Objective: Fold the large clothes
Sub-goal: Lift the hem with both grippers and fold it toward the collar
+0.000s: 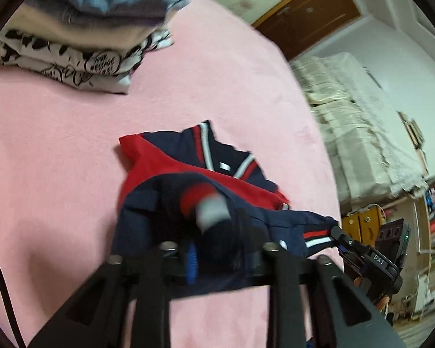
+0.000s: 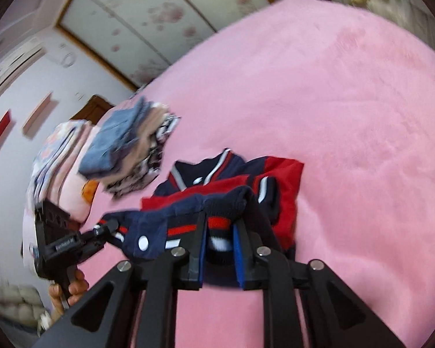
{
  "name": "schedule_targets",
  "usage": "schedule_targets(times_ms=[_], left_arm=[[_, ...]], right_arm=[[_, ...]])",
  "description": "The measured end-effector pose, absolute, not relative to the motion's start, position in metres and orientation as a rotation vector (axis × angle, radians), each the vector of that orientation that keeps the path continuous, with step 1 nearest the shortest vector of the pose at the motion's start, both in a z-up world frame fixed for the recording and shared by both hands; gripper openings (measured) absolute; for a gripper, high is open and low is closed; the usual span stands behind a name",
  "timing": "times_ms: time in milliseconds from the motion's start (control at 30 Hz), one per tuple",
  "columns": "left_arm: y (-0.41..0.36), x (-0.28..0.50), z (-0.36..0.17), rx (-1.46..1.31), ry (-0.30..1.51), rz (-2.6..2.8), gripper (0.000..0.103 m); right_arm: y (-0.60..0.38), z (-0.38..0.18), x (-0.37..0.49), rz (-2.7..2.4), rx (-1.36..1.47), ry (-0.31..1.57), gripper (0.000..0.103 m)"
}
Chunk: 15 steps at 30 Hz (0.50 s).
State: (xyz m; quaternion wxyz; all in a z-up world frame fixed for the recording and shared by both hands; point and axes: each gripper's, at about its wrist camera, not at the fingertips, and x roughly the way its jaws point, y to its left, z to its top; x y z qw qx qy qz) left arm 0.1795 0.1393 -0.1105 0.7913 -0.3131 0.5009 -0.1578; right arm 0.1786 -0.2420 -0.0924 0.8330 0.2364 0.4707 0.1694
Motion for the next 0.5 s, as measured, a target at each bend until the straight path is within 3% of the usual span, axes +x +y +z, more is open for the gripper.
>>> schedule_targets(times_ms=[100, 133, 500], left_arm=[[0.149, 0.194, -0.12, -0.731, 1.087, -0.317, 0.076], [0.152, 0.196, -0.121, -0.76, 1.081, -0.324, 0.081], [0.166, 0.215, -0.124, -0.664, 1.037, -0.287, 0.08]], right_arm=[[-0.248, -0.104, 0.197, 0.319, 0.52, 1.02, 0.036], [-0.25, -0.106, 0.201, 0.321, 0.533, 1.021, 0.04], [-0.255, -0.119, 0.219, 0.288, 0.463, 1.001, 0.04]])
